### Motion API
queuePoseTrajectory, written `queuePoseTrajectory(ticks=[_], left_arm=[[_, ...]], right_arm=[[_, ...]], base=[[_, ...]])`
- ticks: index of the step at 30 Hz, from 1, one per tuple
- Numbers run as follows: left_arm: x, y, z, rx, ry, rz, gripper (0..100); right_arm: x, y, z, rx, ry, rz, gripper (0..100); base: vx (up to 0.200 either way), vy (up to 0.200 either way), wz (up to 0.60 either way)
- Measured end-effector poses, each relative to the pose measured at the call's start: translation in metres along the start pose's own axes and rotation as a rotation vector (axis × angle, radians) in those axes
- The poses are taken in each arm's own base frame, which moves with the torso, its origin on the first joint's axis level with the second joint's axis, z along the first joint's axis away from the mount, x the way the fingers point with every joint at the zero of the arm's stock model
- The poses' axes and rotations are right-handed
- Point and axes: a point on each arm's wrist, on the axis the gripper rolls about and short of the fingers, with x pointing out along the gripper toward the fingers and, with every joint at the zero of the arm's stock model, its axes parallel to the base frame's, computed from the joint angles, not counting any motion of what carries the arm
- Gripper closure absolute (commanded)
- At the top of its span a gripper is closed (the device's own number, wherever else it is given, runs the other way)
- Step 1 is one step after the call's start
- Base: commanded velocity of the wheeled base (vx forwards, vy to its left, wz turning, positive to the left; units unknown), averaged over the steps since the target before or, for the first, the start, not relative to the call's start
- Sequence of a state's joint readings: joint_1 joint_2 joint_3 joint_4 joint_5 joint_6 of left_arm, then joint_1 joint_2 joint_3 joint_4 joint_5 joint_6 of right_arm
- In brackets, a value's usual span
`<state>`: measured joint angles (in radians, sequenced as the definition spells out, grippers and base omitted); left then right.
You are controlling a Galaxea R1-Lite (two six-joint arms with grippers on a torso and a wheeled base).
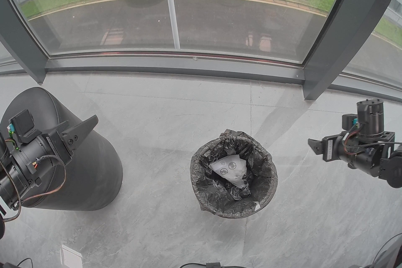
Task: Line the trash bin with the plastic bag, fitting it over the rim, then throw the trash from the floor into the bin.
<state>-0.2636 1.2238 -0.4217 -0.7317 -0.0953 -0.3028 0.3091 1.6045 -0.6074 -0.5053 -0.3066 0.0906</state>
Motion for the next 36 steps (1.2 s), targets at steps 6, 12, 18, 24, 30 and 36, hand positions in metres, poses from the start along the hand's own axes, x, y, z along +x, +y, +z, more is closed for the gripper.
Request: queuePoseTrajectory(ticks=[6, 12, 18, 24, 30, 36], left_arm=[[-0.007, 0.003, 0.009, 0.072, -0.082, 0.232, 0], [-0.028, 0.002, 0.015, 0.138, -0.150, 0.325, 0], [-0.062, -0.002, 0.016, 0.193, -0.231, 0.336, 0], [-0.110, -0.002, 0.003, 0.253, -0.286, 0.353, 0], [-0.152, 0.004, -0.028, 0.297, -0.196, 0.408, 0], [-0.185, 0.005, -0.052, 0.315, -0.203, 0.475, 0]], right_arm=[[-0.043, -0.041, 0.006, 0.050, -0.058, -0.182, 0], [-0.098, -0.076, 0.005, 0.087, -0.167, -0.341, 0], [-0.155, -0.087, -0.014, 0.088, -0.299, -0.421, 0], [-0.193, -0.087, -0.056, 0.080, -0.367, -0.442, 0], [-0.210, -0.083, -0.091, 0.082, -0.422, -0.417, 0], [-0.225, -0.080, -0.124, 0.097, -0.511, -0.374, 0]], base=[[0.000, 0.000, 0.00], [0.000, 0.000, 0.00], [0.000, 0.000, 0.00], [0.000, 0.000, 0.00], [0.000, 0.000, 0.00], [0.000, 0.000, 0.00]])
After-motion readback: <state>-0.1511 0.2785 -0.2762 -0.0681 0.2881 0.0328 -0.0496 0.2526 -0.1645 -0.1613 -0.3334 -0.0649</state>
